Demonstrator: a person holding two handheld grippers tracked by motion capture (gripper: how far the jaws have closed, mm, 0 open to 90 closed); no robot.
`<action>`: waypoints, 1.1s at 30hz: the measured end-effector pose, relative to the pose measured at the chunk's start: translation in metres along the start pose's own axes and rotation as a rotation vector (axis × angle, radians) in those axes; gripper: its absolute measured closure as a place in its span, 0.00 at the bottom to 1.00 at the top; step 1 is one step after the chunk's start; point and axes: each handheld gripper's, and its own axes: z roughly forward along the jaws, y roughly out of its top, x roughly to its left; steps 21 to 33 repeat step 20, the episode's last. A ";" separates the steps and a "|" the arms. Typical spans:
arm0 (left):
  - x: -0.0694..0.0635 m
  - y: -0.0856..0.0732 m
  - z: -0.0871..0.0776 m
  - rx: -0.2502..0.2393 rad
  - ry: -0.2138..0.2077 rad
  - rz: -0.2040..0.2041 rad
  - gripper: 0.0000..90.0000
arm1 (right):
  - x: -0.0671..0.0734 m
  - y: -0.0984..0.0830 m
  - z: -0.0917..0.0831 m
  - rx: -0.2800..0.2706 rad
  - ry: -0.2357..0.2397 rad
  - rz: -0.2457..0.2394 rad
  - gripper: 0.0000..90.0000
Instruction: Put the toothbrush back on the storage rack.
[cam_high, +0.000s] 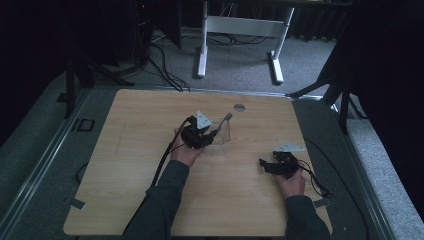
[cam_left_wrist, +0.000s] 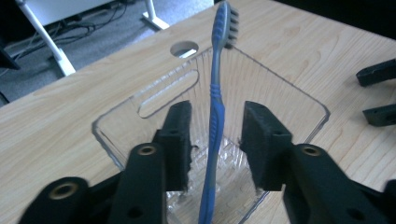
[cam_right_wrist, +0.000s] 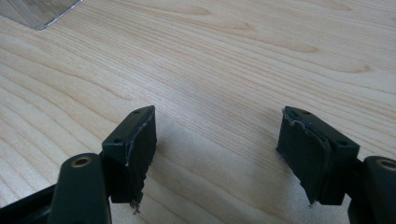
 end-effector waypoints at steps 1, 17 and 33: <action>0.001 0.000 -0.002 -0.007 -0.001 0.001 0.67 | 0.000 0.000 0.000 0.000 0.000 0.000 0.31; 0.052 -0.024 -0.045 -0.154 0.167 -0.191 0.57 | 0.000 0.000 0.000 0.001 -0.001 0.001 0.31; 0.068 -0.037 -0.050 -0.160 0.200 -0.260 0.55 | 0.000 0.000 0.000 0.000 -0.001 0.000 0.31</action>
